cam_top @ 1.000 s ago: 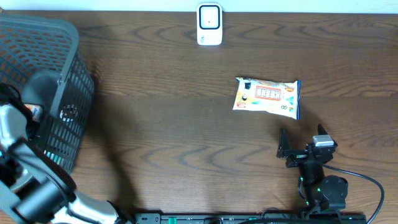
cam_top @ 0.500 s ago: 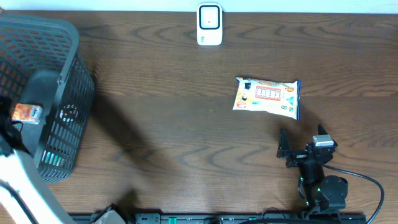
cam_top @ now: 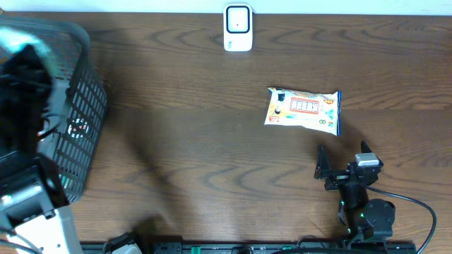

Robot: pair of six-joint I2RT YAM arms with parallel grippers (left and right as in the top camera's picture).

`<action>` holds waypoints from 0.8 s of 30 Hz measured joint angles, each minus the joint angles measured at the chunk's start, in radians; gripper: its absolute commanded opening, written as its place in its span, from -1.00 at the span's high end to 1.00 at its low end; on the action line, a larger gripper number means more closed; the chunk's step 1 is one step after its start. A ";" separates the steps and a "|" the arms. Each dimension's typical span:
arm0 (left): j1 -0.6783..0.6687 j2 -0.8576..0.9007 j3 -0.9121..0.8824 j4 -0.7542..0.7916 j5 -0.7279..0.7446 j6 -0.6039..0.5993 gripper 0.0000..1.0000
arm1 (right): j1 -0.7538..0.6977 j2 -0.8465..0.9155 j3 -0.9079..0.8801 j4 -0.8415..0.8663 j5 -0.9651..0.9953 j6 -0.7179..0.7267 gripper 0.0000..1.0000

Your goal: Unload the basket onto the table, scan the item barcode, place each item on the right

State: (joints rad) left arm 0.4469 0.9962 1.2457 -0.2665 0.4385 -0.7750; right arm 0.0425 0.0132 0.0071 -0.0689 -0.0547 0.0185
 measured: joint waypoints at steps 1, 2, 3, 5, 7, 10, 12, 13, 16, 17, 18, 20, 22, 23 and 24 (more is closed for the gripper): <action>-0.045 0.001 0.000 0.001 0.007 0.019 0.86 | 0.000 0.000 0.000 0.000 0.000 0.000 -0.99; -0.096 0.003 0.000 0.002 0.010 0.043 0.85 | 0.000 0.000 0.000 0.000 0.000 0.000 -0.99; -0.153 0.008 0.000 0.003 0.014 0.071 0.85 | 0.000 0.000 0.000 0.000 0.000 0.000 -0.99; -0.253 0.026 0.000 0.003 0.022 0.123 0.86 | 0.000 0.000 0.000 0.000 0.000 0.000 -0.98; -0.360 0.061 0.000 0.001 0.028 0.202 0.85 | 0.000 0.000 0.000 0.000 0.000 0.000 -0.99; -0.491 0.136 0.000 -0.029 0.027 0.308 0.85 | 0.000 0.000 0.000 0.000 0.000 0.000 -0.98; -0.569 0.205 0.000 -0.053 0.019 0.359 0.85 | 0.000 0.000 0.000 0.000 0.000 0.000 -0.99; -0.600 0.238 0.000 -0.060 0.009 0.377 0.85 | 0.000 0.000 0.000 0.000 0.000 0.000 -0.99; -0.690 0.346 0.000 -0.067 -0.027 0.437 0.85 | 0.000 0.000 0.000 0.000 0.000 0.000 -0.98; -0.713 0.378 0.000 -0.067 -0.037 0.455 0.85 | 0.000 0.000 0.000 0.000 0.000 0.000 -0.99; -0.738 0.412 0.000 -0.067 -0.050 0.473 0.85 | 0.000 0.000 0.000 0.000 0.000 0.000 -0.99; -0.784 0.479 0.000 -0.066 -0.074 0.505 0.85 | 0.000 0.000 0.000 0.000 0.000 0.000 -0.98; -0.822 0.540 0.000 -0.060 -0.086 0.524 0.85 | 0.000 0.000 0.000 0.000 0.000 0.000 -0.98; -0.836 0.565 0.000 -0.053 -0.092 0.531 0.85 | 0.000 0.000 0.000 0.000 0.000 0.000 -0.99; -0.855 0.600 0.000 -0.042 -0.098 0.538 0.85 | 0.000 0.000 0.000 0.000 0.000 0.000 -0.98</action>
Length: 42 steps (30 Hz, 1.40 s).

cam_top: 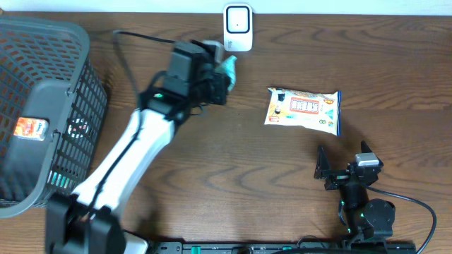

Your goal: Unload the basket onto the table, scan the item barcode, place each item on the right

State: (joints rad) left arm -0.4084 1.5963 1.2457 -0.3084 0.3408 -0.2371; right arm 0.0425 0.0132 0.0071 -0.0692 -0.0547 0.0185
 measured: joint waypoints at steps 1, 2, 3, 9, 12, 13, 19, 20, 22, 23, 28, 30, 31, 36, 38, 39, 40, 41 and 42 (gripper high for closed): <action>-0.014 0.028 0.000 0.013 -0.004 0.003 0.85 | 0.000 0.000 0.000 0.000 0.000 0.000 -0.98; -0.027 0.054 0.000 0.024 -0.007 0.006 0.85 | 0.000 0.000 0.000 0.000 0.000 0.000 -0.98; -0.042 0.084 0.000 0.035 -0.009 0.010 0.85 | 0.000 0.000 0.000 0.000 0.000 0.000 -0.99; -0.106 0.212 0.000 0.099 -0.026 0.010 0.85 | 0.000 0.000 0.000 0.000 0.000 0.000 -0.99; -0.124 0.240 0.000 0.107 -0.071 0.003 0.66 | 0.000 0.000 0.000 0.000 0.000 0.000 -0.98; -0.128 0.245 0.000 0.107 -0.085 -0.002 0.66 | 0.000 0.000 0.000 0.000 0.000 0.000 -0.99; -0.134 0.248 0.000 0.110 -0.134 -0.021 0.37 | 0.000 0.000 0.000 0.000 0.000 0.000 -0.99; -0.136 0.248 0.000 0.111 -0.138 -0.023 0.30 | 0.000 0.000 0.000 0.000 0.000 0.000 -0.99; -0.140 0.248 0.000 0.113 -0.142 -0.028 0.24 | 0.000 0.000 0.000 0.000 0.000 0.000 -0.98; -0.143 0.248 0.000 0.112 -0.144 -0.028 0.15 | 0.000 0.000 0.000 0.000 0.000 0.000 -0.98; -0.147 0.248 0.000 0.122 -0.146 -0.029 -0.05 | 0.000 0.000 0.000 0.000 0.000 0.000 -0.98; -0.147 0.247 0.000 0.131 -0.146 -0.028 -0.05 | 0.000 0.000 0.000 0.000 0.000 0.000 -0.98; -0.147 0.245 0.000 0.131 -0.146 -0.028 -0.06 | 0.000 0.000 0.000 0.000 0.000 0.000 -0.99; -0.140 0.182 0.000 0.129 -0.150 -0.028 -0.17 | 0.000 0.000 0.000 0.000 0.000 0.000 -0.98; -0.123 0.116 0.000 0.125 -0.155 -0.029 -0.22 | 0.000 0.000 0.000 0.000 0.000 0.000 -0.99; -0.109 0.075 0.000 0.121 -0.158 -0.028 -0.22 | 0.000 0.000 0.000 0.000 0.000 0.000 -0.98; -0.092 0.031 0.000 0.111 -0.162 -0.029 -0.22 | 0.000 0.000 0.000 0.000 0.000 0.000 -0.98; -0.071 -0.015 0.000 0.098 -0.167 -0.029 -0.22 | 0.000 0.000 0.000 0.000 0.000 0.000 -0.99; -0.046 -0.063 0.000 0.082 -0.175 -0.028 -0.22 | 0.000 0.000 0.000 0.000 0.000 0.000 -0.98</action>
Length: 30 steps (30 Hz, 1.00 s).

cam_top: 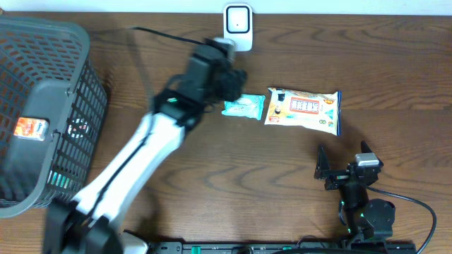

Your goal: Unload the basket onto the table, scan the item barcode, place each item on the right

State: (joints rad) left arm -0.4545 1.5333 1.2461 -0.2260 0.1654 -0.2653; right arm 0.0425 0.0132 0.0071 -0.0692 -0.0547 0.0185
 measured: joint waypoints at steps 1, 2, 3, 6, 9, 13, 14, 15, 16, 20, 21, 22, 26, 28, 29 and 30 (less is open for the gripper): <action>0.028 -0.047 0.001 -0.017 -0.013 0.000 -0.22 | 0.000 0.000 0.000 0.000 0.000 0.000 -0.99; 0.064 -0.097 0.005 -0.039 -0.026 0.000 -0.23 | 0.000 0.000 0.000 0.000 0.000 0.000 -0.99; 0.099 -0.140 0.007 -0.055 -0.042 0.000 -0.23 | 0.000 0.000 0.000 0.000 0.000 0.000 -0.98; 0.215 -0.257 0.010 -0.077 -0.098 0.000 -0.25 | 0.000 0.000 0.000 0.000 0.000 0.000 -0.98; 0.351 -0.361 0.011 -0.084 -0.153 0.000 -0.24 | 0.000 0.000 0.000 0.000 0.000 0.000 -0.99; 0.539 -0.461 0.011 -0.089 -0.224 0.000 -0.25 | 0.000 0.000 0.000 0.000 0.000 0.000 -0.99; 0.583 -0.476 0.011 -0.092 -0.241 0.000 -0.25 | 0.000 0.000 0.000 0.000 0.000 0.000 -0.98; 0.631 -0.486 0.013 -0.101 -0.259 0.000 -0.25 | 0.000 0.000 0.000 0.000 0.000 0.000 -0.99; 0.674 -0.491 0.013 -0.114 -0.274 0.000 -0.25 | 0.000 0.000 0.000 0.000 0.000 0.000 -0.99; 0.852 -0.460 0.015 -0.175 -0.307 -0.034 -0.27 | 0.000 0.000 0.000 0.000 0.000 0.000 -0.99; 0.892 -0.443 0.015 -0.185 -0.311 -0.058 -0.27 | 0.000 0.000 0.000 0.000 0.000 0.000 -0.98; 0.930 -0.425 0.015 -0.194 -0.312 -0.085 -0.27 | 0.000 0.000 0.000 0.000 0.000 0.000 -0.99; 1.078 -0.332 0.015 -0.227 -0.303 -0.185 -0.27 | 0.000 0.000 0.000 0.001 0.000 0.000 -0.98; 1.120 -0.291 0.016 -0.251 -0.299 -0.211 -0.27 | 0.000 0.000 0.000 0.001 0.000 0.000 -0.99; 1.136 -0.270 0.016 -0.269 -0.297 -0.217 -0.27 | 0.000 0.000 0.000 0.000 0.000 0.000 -0.99; 1.152 -0.243 0.016 -0.292 -0.295 -0.230 -0.28 | 0.000 0.000 0.000 0.001 0.000 0.000 -0.98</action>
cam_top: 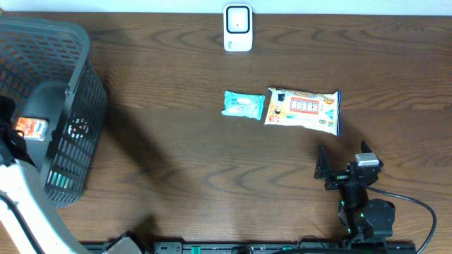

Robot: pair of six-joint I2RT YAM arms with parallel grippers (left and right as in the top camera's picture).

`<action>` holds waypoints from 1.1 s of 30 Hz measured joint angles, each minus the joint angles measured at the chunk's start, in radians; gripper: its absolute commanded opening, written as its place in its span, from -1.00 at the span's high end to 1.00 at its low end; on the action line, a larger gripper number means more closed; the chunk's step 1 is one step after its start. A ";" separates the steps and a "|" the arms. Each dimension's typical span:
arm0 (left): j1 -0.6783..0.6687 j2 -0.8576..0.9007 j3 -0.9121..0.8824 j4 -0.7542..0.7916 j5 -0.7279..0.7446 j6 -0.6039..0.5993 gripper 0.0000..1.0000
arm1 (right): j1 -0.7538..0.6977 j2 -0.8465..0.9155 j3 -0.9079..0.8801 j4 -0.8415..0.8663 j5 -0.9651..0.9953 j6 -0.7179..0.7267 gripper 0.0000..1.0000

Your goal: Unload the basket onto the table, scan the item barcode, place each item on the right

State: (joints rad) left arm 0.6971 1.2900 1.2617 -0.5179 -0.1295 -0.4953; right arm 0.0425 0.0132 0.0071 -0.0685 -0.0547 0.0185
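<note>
A white barcode scanner (238, 28) stands at the far edge of the table. A small teal packet (244, 104) lies flat on the table, just left of a larger white-and-orange packet (304, 111). An orange item (30, 128) lies inside the grey basket (78, 85) at the far left. My left gripper (10, 130) is a dark shape at the left edge over the basket, near the orange item; its jaws do not show clearly. My right gripper (342, 164) rests near the front right, open and holding nothing.
The basket fills the left end of the table, with its mesh wall facing the middle. A black cable (417, 208) loops from the right arm's base at the front right. The left arm's white link (21, 204) crosses the front left corner.
My left arm has gone from the middle of the table, where its gripper was at the teal packet, back to the basket at the far left. The teal packet stays on the table. The right arm is unmoved.
My left arm was at the basket, blurred, with something teal. Then it held the teal packet close to the scanner. Then the packet lay beside the orange-and-white packet with the gripper at it. Now the arm is over the basket again.
</note>
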 measured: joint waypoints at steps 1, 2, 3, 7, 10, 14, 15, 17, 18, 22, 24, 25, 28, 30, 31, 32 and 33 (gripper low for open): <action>0.011 0.021 0.000 -0.018 0.001 -0.007 -0.28 | 0.000 0.000 0.000 0.000 0.000 0.000 -0.98; 0.024 0.051 0.000 -0.040 0.001 -0.023 -0.27 | 0.000 0.000 0.000 0.000 0.000 0.000 -0.99; 0.034 0.079 0.000 -0.057 0.003 -0.034 -0.27 | 0.000 0.000 0.000 0.000 0.000 0.000 -0.98; 0.064 0.192 0.000 -0.103 0.008 -0.093 -0.27 | 0.000 0.000 0.000 0.000 0.000 0.000 -0.99; 0.070 0.272 0.000 -0.110 0.011 -0.119 -0.28 | 0.000 0.000 0.000 0.000 0.000 0.000 -0.99; 0.069 0.358 0.000 -0.102 0.018 -0.137 -0.27 | 0.000 0.000 0.000 0.000 0.000 0.000 -0.98; 0.069 0.377 0.000 -0.095 0.018 -0.138 -0.27 | 0.000 0.000 0.000 0.000 0.000 0.000 -0.98; 0.069 0.412 0.000 -0.076 0.019 -0.138 -0.27 | 0.000 0.000 0.000 -0.001 0.000 0.000 -0.99; 0.069 0.429 0.000 -0.066 0.019 -0.139 -0.28 | 0.000 0.000 0.000 -0.001 0.000 0.000 -0.98; 0.069 0.481 0.000 -0.002 0.029 -0.138 -0.27 | 0.000 0.000 0.000 0.000 0.000 0.000 -0.98; 0.070 0.501 0.000 0.053 0.069 -0.124 -0.27 | 0.000 0.000 0.000 -0.001 0.000 0.000 -0.99; 0.070 0.510 0.000 0.080 0.098 -0.111 -0.27 | 0.000 0.000 0.000 0.000 0.000 0.000 -0.99; 0.069 0.533 0.000 0.107 0.162 -0.095 -0.27 | 0.000 0.000 0.000 0.000 0.000 0.000 -0.98; 0.068 0.551 0.000 0.114 0.187 -0.087 -0.27 | 0.000 0.000 0.000 -0.001 0.000 0.000 -0.98; 0.068 0.560 0.000 0.119 0.195 -0.084 -0.27 | 0.000 0.000 0.000 -0.001 0.000 0.000 -0.99; 0.068 0.570 0.000 0.121 0.203 -0.083 -0.27 | 0.000 0.000 0.000 -0.001 0.000 0.000 -0.98; 0.068 0.582 0.000 0.122 0.203 -0.080 -0.27 | 0.000 0.000 0.000 -0.001 0.000 0.000 -0.99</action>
State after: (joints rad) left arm 0.7654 1.8721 1.2617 -0.3958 0.0738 -0.5758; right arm 0.0425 0.0132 0.0071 -0.0692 -0.0547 0.0185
